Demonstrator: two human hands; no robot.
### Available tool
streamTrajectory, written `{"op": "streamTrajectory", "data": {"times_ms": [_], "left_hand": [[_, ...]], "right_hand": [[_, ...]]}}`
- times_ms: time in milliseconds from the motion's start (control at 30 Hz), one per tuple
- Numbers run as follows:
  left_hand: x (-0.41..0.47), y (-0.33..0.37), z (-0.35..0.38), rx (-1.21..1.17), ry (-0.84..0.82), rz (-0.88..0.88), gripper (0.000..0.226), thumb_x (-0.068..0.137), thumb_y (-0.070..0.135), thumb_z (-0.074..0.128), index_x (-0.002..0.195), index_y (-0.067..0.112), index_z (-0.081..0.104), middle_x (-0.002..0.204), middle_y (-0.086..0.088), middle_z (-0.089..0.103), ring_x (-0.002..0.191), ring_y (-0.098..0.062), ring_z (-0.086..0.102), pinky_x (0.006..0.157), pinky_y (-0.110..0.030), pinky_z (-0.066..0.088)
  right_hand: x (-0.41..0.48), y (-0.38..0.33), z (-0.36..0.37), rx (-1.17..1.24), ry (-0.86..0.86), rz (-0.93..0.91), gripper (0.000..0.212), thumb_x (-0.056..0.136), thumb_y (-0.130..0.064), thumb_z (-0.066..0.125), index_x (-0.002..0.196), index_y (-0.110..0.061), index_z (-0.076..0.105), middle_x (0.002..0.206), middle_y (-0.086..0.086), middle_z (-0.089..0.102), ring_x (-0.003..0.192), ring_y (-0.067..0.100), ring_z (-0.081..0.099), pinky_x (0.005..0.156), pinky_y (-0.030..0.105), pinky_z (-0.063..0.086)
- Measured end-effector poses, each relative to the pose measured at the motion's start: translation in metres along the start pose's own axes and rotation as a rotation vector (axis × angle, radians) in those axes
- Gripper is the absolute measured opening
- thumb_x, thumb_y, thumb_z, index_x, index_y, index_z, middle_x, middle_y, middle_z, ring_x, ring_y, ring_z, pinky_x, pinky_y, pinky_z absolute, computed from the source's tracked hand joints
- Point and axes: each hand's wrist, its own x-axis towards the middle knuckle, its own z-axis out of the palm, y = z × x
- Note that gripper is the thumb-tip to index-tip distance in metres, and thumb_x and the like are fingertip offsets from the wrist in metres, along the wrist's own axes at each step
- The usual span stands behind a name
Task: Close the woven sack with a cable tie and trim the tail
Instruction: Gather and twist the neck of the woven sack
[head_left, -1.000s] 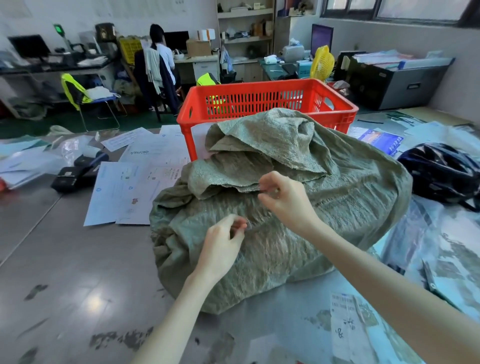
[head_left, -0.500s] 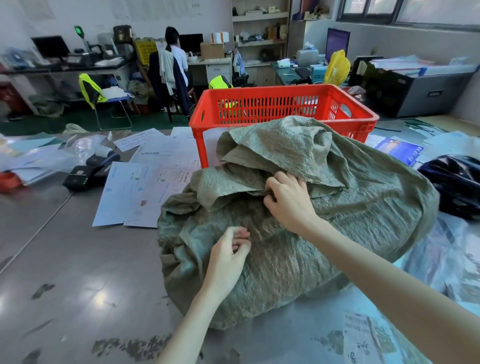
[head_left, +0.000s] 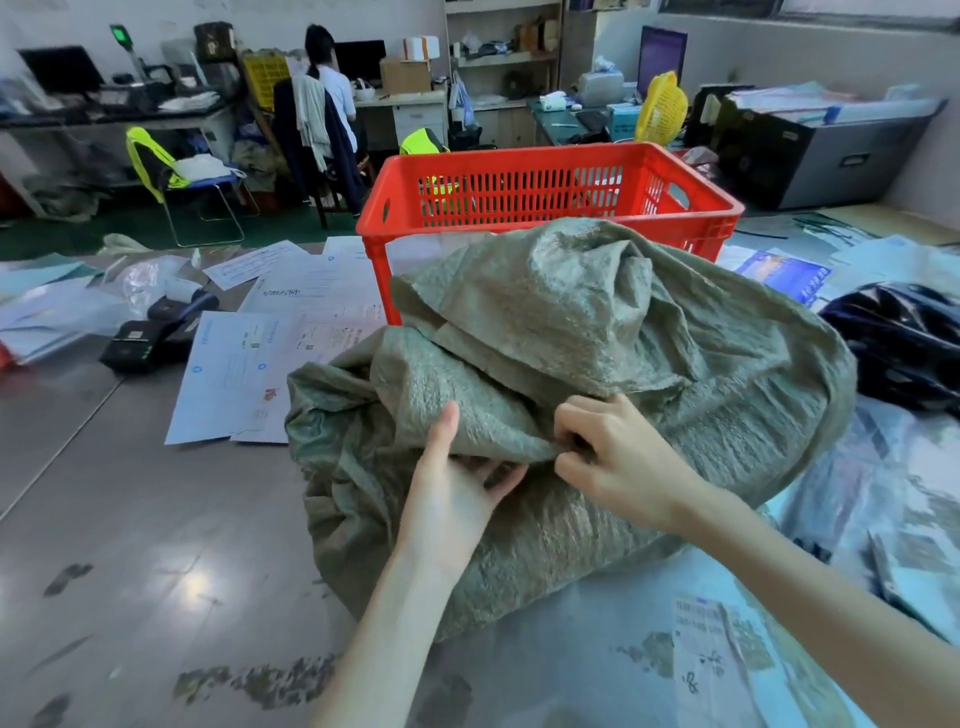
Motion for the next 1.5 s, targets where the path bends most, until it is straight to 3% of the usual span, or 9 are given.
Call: {"op": "streamTrajectory", "data": {"times_ms": [200, 400, 600, 733, 867, 967, 1033, 1200, 1500], "left_hand": [[-0.002, -0.002, 0.002, 0.010, 0.149, 0.079, 0.029, 0.088, -0.005, 0.050, 0.114, -0.009, 0.061, 0.112, -0.025, 0.068, 0.093, -0.028, 0.072, 0.068, -0.036, 0.060], [-0.012, -0.006, 0.001, 0.231, 0.207, 0.056, 0.036, 0.093, 0.002, 0.044, 0.125, 0.004, 0.060, 0.117, -0.016, 0.069, 0.104, -0.027, 0.067, 0.072, -0.033, 0.060], [-0.028, -0.006, 0.002, 0.499, 0.156, 0.017, 0.034, 0.090, -0.001, 0.046, 0.111, 0.013, 0.068, 0.093, -0.007, 0.074, 0.087, -0.023, 0.068, 0.061, -0.029, 0.055], [-0.033, -0.002, 0.001, 0.579, 0.158, -0.012, 0.030, 0.090, -0.004, 0.046, 0.103, 0.014, 0.065, 0.072, -0.003, 0.072, 0.074, -0.021, 0.067, 0.060, -0.029, 0.050], [-0.035, 0.003, -0.005, 0.630, 0.153, -0.021, 0.033, 0.085, -0.009, 0.044, 0.107, 0.006, 0.064, 0.077, -0.010, 0.069, 0.078, -0.025, 0.065, 0.070, -0.033, 0.051], [-0.040, 0.009, -0.010, 0.533, 0.073, -0.018, 0.043, 0.074, -0.006, 0.050, 0.114, 0.003, 0.064, 0.092, -0.011, 0.074, 0.088, -0.025, 0.070, 0.073, -0.032, 0.053], [-0.043, 0.016, -0.012, 0.381, -0.007, -0.039, 0.040, 0.073, -0.001, 0.049, 0.107, 0.000, 0.069, 0.103, -0.014, 0.074, 0.096, -0.026, 0.071, 0.080, -0.037, 0.053], [-0.044, 0.042, -0.017, 0.166, -0.076, 0.154, 0.032, 0.072, 0.012, 0.051, 0.088, 0.011, 0.080, 0.107, -0.012, 0.074, 0.099, -0.026, 0.070, 0.088, -0.043, 0.051], [-0.019, 0.097, -0.035, 0.037, -0.117, 0.305, 0.057, 0.093, 0.043, 0.044, 0.144, 0.019, 0.041, 0.145, -0.008, 0.049, 0.132, -0.029, 0.048, 0.100, -0.049, 0.041]], "right_hand": [[-0.013, -0.014, -0.006, 0.032, -0.069, -0.086, 0.011, 0.076, -0.023, 0.052, 0.083, -0.016, 0.048, 0.081, -0.003, 0.051, 0.065, 0.015, 0.042, 0.063, 0.027, 0.028], [-0.004, -0.033, -0.029, -0.084, 0.280, -0.138, 0.041, 0.081, -0.020, 0.063, 0.119, -0.010, 0.050, 0.118, 0.004, 0.052, 0.102, 0.022, 0.047, 0.083, 0.035, 0.046], [0.039, -0.030, -0.045, -0.317, 0.344, 0.060, 0.091, 0.069, -0.015, 0.075, 0.144, -0.024, 0.025, 0.157, 0.013, 0.007, 0.133, 0.032, 0.007, 0.110, 0.055, 0.018], [0.058, -0.016, -0.062, -0.301, 0.354, 0.252, 0.106, 0.071, -0.023, 0.076, 0.148, -0.029, 0.004, 0.156, 0.013, 0.007, 0.135, 0.038, 0.013, 0.107, 0.062, 0.020], [0.066, 0.006, -0.078, -0.437, 0.405, 0.405, 0.097, 0.076, -0.017, 0.067, 0.149, -0.022, 0.003, 0.127, 0.020, 0.044, 0.116, 0.037, 0.038, 0.097, 0.051, 0.026], [0.067, 0.030, -0.093, -0.498, 0.361, 0.454, 0.042, 0.081, -0.014, 0.054, 0.122, -0.017, 0.045, 0.106, 0.020, 0.063, 0.101, 0.037, 0.054, 0.089, 0.045, 0.029], [0.061, 0.045, -0.101, -0.347, 0.367, 0.481, 0.015, 0.085, -0.014, 0.048, 0.094, -0.013, 0.059, 0.100, 0.022, 0.066, 0.092, 0.037, 0.056, 0.080, 0.042, 0.035], [0.045, 0.080, -0.112, 0.182, 0.600, 0.617, 0.028, 0.085, -0.008, 0.045, 0.098, -0.012, 0.069, 0.094, 0.015, 0.067, 0.091, 0.028, 0.059, 0.072, 0.029, 0.039], [0.010, 0.131, -0.113, 1.160, 0.806, 0.879, 0.017, 0.083, -0.011, 0.053, 0.094, -0.019, 0.063, 0.087, 0.005, 0.073, 0.082, 0.024, 0.072, 0.079, 0.048, 0.058]]}}
